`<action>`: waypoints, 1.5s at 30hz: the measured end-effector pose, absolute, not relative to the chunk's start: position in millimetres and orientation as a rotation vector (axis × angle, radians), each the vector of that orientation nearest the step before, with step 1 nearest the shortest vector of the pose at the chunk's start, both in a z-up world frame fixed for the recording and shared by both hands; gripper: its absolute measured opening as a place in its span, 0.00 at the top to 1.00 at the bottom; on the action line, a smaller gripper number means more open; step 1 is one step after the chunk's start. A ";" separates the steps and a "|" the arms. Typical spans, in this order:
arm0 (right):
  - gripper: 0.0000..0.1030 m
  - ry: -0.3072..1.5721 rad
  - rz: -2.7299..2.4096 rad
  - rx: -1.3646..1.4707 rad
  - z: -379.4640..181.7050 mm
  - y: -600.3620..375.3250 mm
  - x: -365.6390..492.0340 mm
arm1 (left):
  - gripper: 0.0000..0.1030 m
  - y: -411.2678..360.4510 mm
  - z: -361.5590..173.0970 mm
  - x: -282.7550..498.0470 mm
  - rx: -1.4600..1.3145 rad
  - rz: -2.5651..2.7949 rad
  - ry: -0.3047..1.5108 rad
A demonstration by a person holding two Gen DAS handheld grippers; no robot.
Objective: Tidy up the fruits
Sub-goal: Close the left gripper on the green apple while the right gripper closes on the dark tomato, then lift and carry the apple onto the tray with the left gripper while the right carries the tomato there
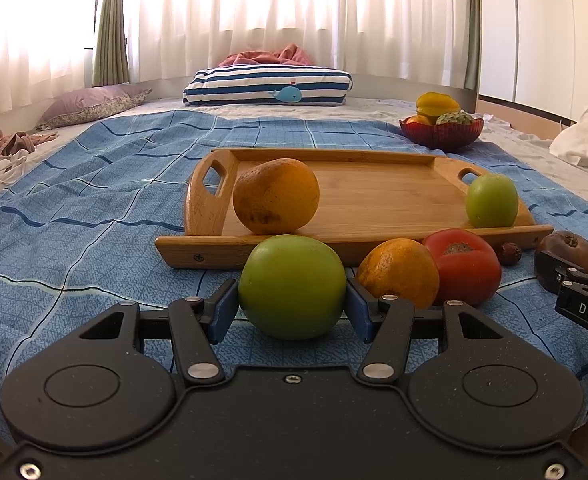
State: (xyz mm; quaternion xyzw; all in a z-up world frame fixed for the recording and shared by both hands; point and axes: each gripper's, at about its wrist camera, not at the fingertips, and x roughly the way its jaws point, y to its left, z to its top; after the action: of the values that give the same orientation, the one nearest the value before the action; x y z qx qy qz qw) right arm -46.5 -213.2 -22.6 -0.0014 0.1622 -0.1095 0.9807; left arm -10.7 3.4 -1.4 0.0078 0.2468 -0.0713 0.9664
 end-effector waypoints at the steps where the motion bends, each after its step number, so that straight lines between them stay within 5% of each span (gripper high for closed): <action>1: 0.35 0.325 -0.222 0.003 -22.4 -213.4 -46.9 | 0.47 4.2 -0.9 -10.5 0.011 -0.141 0.500; 28: 0.36 0.204 -0.122 0.132 33.1 -227.7 -18.4 | 0.48 14.7 59.0 3.1 -0.014 -0.124 0.359; 45: 0.36 0.332 -0.052 0.171 57.1 -250.1 62.1 | 0.48 14.5 96.8 82.3 -0.049 -0.190 0.356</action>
State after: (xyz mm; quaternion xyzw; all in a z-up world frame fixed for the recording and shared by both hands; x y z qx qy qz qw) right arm 62.1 -250.1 57.1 0.0851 0.1650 -0.0260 0.9823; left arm 82.3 14.5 96.8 -0.0242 0.1770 -0.0945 0.9794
